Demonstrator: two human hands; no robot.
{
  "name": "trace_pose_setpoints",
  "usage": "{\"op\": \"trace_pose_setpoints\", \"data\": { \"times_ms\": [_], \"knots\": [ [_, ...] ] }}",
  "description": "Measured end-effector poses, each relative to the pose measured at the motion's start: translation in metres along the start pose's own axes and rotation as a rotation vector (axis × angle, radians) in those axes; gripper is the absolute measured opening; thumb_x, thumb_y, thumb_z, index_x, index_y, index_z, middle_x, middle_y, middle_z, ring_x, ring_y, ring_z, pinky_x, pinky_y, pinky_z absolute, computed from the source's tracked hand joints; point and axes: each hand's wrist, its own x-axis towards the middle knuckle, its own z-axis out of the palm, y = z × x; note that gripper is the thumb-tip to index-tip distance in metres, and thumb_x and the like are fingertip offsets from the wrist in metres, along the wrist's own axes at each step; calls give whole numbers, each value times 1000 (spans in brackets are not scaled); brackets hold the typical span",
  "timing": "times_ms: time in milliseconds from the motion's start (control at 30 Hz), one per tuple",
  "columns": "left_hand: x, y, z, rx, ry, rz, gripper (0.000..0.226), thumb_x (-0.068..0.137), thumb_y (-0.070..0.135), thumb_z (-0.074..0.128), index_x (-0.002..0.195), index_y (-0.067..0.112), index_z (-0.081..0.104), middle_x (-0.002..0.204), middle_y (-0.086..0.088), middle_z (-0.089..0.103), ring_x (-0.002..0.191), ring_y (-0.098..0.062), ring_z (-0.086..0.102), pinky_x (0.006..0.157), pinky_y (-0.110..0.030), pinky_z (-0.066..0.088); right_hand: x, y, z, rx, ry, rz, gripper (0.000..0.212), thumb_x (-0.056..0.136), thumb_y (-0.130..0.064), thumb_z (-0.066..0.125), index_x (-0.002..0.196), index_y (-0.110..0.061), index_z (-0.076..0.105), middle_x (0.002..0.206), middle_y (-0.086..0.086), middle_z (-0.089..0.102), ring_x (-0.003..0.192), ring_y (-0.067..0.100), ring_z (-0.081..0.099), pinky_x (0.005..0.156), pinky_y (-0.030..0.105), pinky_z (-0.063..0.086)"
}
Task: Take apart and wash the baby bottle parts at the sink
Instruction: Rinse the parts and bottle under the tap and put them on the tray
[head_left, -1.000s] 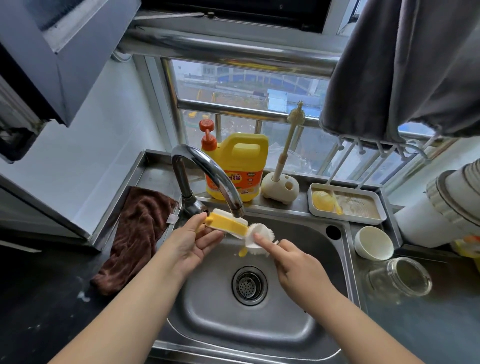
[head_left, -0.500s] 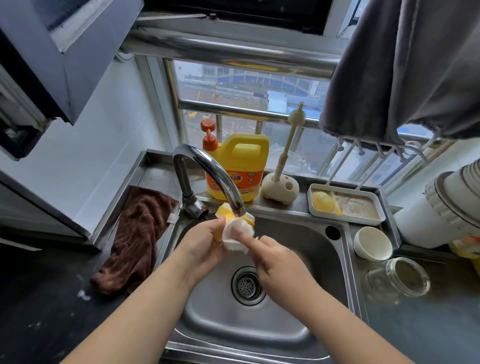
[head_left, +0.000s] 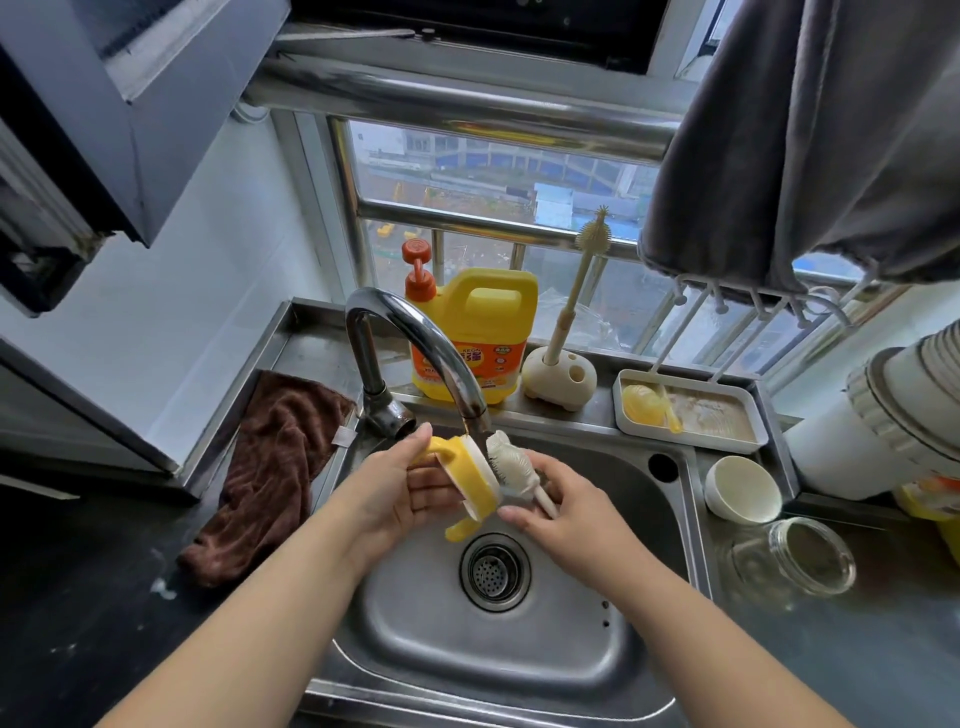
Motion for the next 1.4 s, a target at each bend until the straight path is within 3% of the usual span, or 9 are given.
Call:
{"op": "trace_pose_setpoints", "data": {
  "times_ms": [200, 333, 533, 733, 867, 1033, 1233, 1333, 1400],
  "knots": [
    [3, 1, -1, -144, 40, -109, 50, 94, 48, 47, 86, 0, 58, 65, -15, 70, 54, -22, 69, 51, -34, 58, 1, -9, 10, 268, -62, -4, 63, 80, -7, 73, 123, -46, 48, 103, -13, 68, 95, -5, 62, 74, 5, 46],
    [6, -13, 0, 89, -76, -62, 68, 82, 66, 39, 103, 7, 66, 92, -12, 74, 80, -21, 70, 74, -37, 55, 1, -16, 18, 395, -77, 27, 63, 79, -1, 72, 122, -41, 51, 102, 3, 70, 93, 11, 67, 80, 21, 55],
    [-6, -48, -11, 502, -208, 146, 24, 82, 28, 69, 105, 22, 66, 96, 9, 73, 93, -3, 66, 79, -17, 47, 20, -12, 23, 803, 20, 303, 55, 81, 3, 67, 130, -16, 49, 96, 13, 71, 88, 29, 69, 78, 43, 57],
    [-15, -53, -15, 544, -179, 307, 17, 88, 18, 64, 103, 24, 67, 87, 14, 71, 83, 4, 62, 76, -11, 45, 20, -18, 27, 965, 57, 366, 46, 87, 2, 60, 130, -8, 47, 87, 9, 62, 55, 8, 63, 43, 18, 47],
    [-10, -44, -21, 517, -140, 320, 19, 89, 10, 62, 99, 24, 68, 87, 10, 72, 85, -2, 63, 85, -23, 52, 14, -19, 19, 356, 57, 147, 52, 92, -22, 61, 139, -32, 43, 113, -7, 64, 100, 7, 61, 81, 22, 49],
    [-7, -28, -27, 632, -120, 396, 21, 90, 8, 61, 94, 28, 68, 85, 12, 73, 81, 2, 63, 79, -13, 48, -3, -17, 7, -632, -12, -278, 49, 102, -39, 31, 147, -47, 14, 104, -4, 54, 95, 20, 57, 75, 33, 45],
    [-5, -26, -26, 637, -161, 423, 19, 90, 10, 61, 101, 23, 68, 85, 10, 72, 79, 3, 61, 75, -9, 44, 18, -11, -9, -636, 95, -235, 46, 101, -41, 28, 145, -51, 16, 102, -4, 53, 93, 21, 56, 70, 32, 41],
    [-6, -23, -31, 651, -184, 436, 20, 91, 11, 61, 105, 23, 68, 93, 11, 73, 87, 0, 64, 81, -13, 46, 9, -12, 2, -680, 34, -389, 48, 96, -49, 15, 144, -53, 19, 98, -6, 55, 89, 20, 58, 70, 34, 46],
    [-5, -22, -35, 704, -207, 449, 22, 91, 12, 61, 111, 19, 68, 102, 2, 73, 97, -10, 65, 88, -20, 47, 19, -9, -4, -662, 80, -293, 45, 99, -45, 23, 143, -54, 18, 105, -5, 58, 96, 20, 58, 76, 34, 46]
  ]
}}
